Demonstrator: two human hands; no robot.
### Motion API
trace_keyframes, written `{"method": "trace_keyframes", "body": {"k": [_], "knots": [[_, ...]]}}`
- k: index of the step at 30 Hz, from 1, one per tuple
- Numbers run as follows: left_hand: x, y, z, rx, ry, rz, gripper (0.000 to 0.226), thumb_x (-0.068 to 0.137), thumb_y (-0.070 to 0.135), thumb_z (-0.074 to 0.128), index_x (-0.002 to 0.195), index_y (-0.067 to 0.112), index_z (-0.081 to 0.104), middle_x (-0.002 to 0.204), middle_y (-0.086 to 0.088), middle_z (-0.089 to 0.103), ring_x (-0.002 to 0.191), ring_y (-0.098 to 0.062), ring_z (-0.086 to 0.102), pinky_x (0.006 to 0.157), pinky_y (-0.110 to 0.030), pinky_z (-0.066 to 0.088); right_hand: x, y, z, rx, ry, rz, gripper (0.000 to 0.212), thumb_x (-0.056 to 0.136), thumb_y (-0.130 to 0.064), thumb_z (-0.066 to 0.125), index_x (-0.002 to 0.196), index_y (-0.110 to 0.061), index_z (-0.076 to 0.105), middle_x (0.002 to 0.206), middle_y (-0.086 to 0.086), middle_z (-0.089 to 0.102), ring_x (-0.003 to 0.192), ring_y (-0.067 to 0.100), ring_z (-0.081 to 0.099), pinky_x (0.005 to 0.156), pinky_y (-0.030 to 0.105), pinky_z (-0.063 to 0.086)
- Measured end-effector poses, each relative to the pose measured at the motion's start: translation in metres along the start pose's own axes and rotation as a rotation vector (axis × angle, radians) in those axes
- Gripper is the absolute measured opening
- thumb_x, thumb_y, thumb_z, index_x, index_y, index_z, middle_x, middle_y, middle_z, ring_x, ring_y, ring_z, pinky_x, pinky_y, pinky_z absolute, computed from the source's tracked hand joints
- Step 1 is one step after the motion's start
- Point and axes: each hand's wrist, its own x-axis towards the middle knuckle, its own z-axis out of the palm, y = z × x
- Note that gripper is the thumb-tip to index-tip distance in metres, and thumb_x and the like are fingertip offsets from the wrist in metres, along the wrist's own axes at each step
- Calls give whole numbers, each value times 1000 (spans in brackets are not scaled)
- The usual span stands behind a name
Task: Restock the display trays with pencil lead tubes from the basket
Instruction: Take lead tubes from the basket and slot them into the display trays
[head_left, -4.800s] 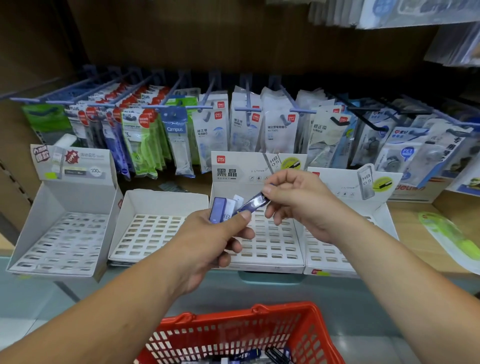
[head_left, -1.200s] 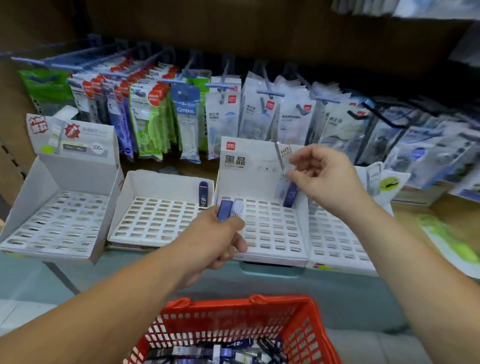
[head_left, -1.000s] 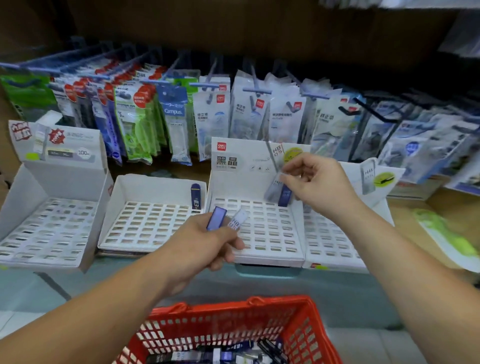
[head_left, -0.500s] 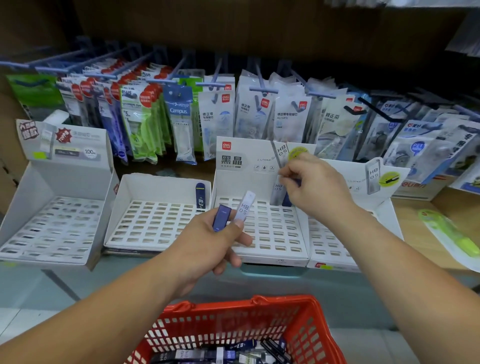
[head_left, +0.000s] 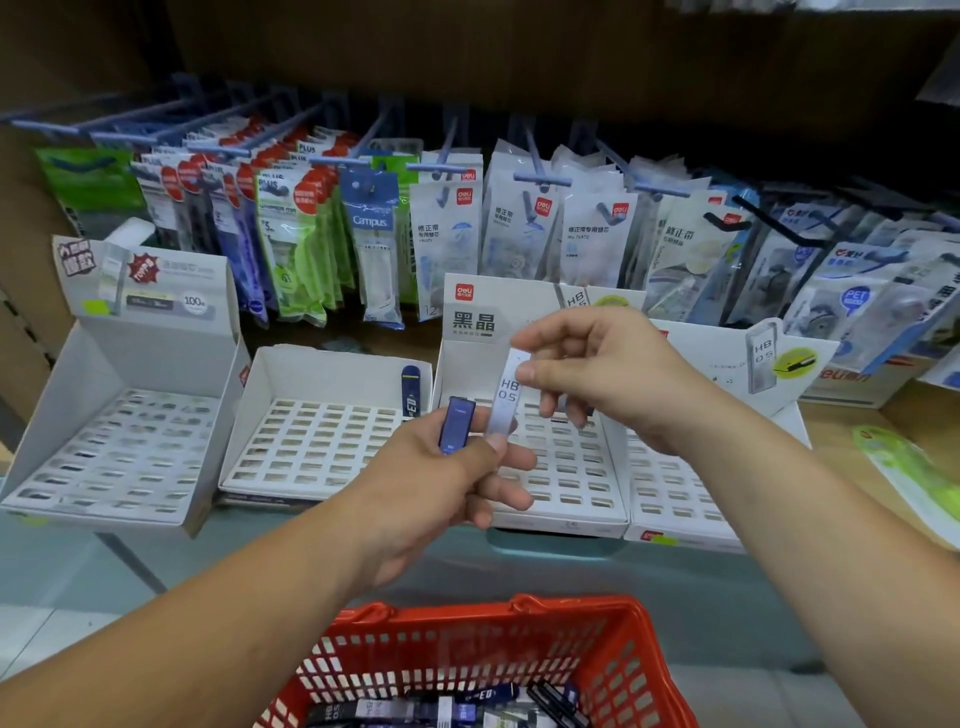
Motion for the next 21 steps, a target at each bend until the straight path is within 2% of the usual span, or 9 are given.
{"method": "trace_keyframes", "body": {"k": [2,4,6,7,9,11,15,17,21], "knots": [[-1,1,0,17,28,-5,16,107,18,55,119,13,63,102,-11,79,76,-26,75,48,-25,47,0,-1,-6,62,36,21,21,84,7,76,102,-3,69,70,11,69,57,23,65,43,28,47],[-1,0,-2,141,91,-13,16,107,24,55,116,14,62,85,-8,78,58,-23,68,42,-25,41,-1,-2,-18,51,133,18,20,85,11,73,100,-2,68,71,12,68,59,25,66,46,32,53],[1,-4,-5,257,136,-44,25,105,33,56,110,9,61,59,-2,60,43,-15,42,42,-22,28,-2,0,-32,-80,229,4,19,87,11,72,96,-6,68,76,15,68,63,28,69,55,38,60],[2,-5,-5,265,143,-66,31,105,38,56,106,7,58,55,0,47,43,-13,31,43,-22,23,-2,4,-36,-154,259,-3,20,87,10,72,93,-9,68,79,17,69,64,28,70,61,40,62],[3,-4,-4,214,140,-124,36,104,44,53,106,8,56,57,3,36,45,-12,22,45,-21,17,-1,13,-40,-229,292,-4,23,87,8,73,87,-14,67,83,20,70,65,27,70,67,42,63],[5,0,-3,116,121,-197,32,105,43,46,105,12,55,59,2,35,44,-12,20,45,-20,15,0,24,-40,-255,303,14,24,87,8,73,85,-15,67,80,17,70,65,27,71,71,46,64],[6,-1,-4,42,89,-205,27,105,35,41,99,13,56,62,-4,46,42,-14,23,43,-19,17,1,36,-37,-251,307,28,21,89,7,71,87,-14,66,85,21,71,71,33,74,72,43,64],[6,-2,-6,38,83,-180,31,108,35,39,103,12,58,65,-7,53,40,-14,26,43,-20,17,1,38,-35,-231,311,25,20,90,7,69,88,-13,65,86,20,71,73,33,74,69,38,64],[6,1,-9,-43,67,-194,35,110,38,38,112,14,64,72,-6,59,43,-15,34,42,-21,21,4,42,-31,-230,299,-1,25,91,8,68,84,-16,64,83,14,70,69,31,74,68,39,64]]}}
